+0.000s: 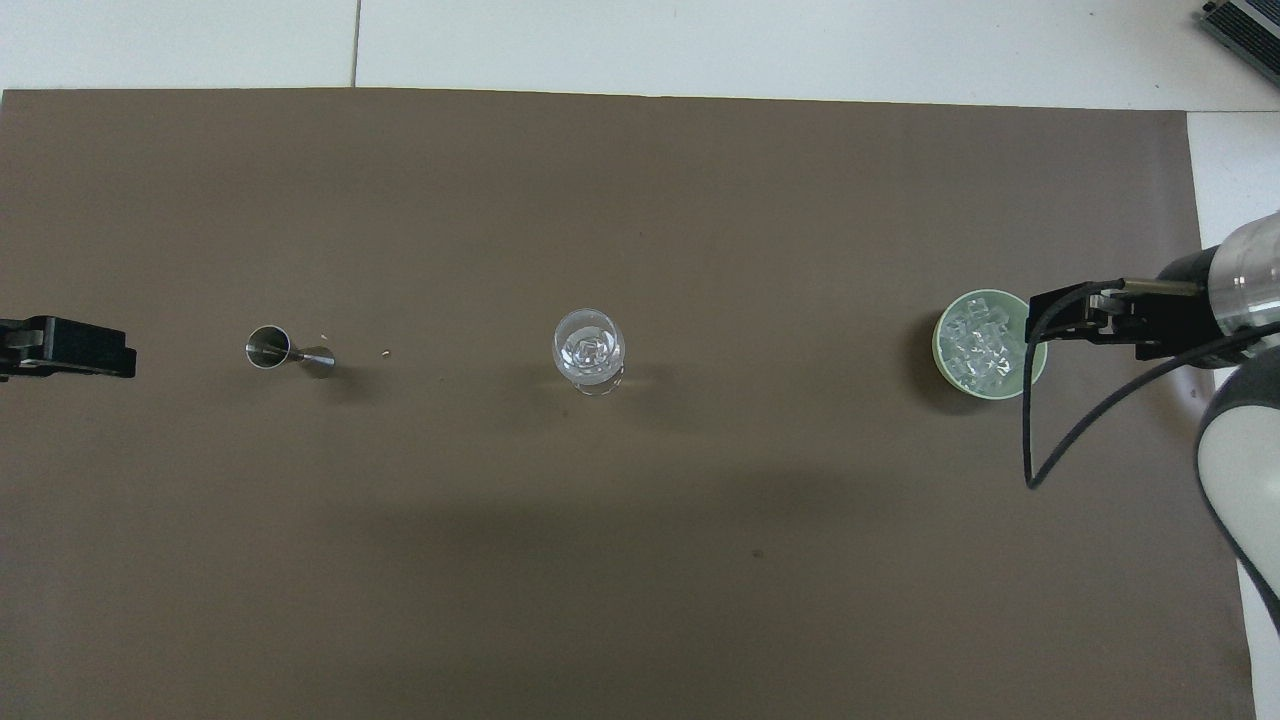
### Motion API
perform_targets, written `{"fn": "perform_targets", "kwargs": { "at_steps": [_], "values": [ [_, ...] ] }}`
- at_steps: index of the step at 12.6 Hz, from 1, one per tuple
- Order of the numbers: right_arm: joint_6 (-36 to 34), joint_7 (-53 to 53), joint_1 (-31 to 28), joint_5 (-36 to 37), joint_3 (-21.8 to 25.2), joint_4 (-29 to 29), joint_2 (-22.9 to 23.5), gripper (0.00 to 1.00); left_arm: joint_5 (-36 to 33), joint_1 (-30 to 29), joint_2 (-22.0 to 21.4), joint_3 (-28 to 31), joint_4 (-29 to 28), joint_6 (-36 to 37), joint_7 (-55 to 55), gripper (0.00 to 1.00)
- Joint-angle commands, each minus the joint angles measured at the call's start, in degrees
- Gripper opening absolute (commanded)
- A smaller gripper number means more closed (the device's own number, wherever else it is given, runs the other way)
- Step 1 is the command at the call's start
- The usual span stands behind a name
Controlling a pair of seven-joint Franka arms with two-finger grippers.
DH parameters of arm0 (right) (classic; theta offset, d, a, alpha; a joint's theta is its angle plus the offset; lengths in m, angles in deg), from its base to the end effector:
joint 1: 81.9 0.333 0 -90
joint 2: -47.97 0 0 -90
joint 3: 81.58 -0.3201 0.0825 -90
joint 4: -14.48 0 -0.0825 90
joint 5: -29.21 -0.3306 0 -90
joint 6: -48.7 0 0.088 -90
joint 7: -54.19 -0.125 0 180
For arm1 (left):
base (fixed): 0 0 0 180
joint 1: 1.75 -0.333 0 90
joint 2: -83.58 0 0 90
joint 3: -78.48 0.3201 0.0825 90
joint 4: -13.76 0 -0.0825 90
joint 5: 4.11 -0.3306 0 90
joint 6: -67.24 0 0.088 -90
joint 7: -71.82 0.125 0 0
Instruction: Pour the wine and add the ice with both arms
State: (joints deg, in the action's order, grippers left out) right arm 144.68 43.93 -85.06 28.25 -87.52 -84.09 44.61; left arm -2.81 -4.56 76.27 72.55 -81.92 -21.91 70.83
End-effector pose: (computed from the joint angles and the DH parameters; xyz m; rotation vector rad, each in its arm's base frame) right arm 0.4893 0.0271 0.5856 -3.1227 0.2069 -0.0185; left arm 0.4581 -0.0313 0.6287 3.1310 -0.0578 0.0197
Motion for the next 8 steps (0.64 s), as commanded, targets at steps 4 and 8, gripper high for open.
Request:
{"fn": "perform_targets", "kwargs": {
  "at_steps": [4,8],
  "values": [
    [2.71,4.10,-0.98,0.44,-0.73,-3.65,-2.44,1.00,0.46,4.30,1.50,3.91,-0.73,0.65,0.81,1.00],
    [1.84,6.74,-0.98,0.35,-0.73,-3.56,-2.44,1.00,0.46,3.95,-0.95,3.12,-1.53,0.03,0.73,1.00]
  ]
}}
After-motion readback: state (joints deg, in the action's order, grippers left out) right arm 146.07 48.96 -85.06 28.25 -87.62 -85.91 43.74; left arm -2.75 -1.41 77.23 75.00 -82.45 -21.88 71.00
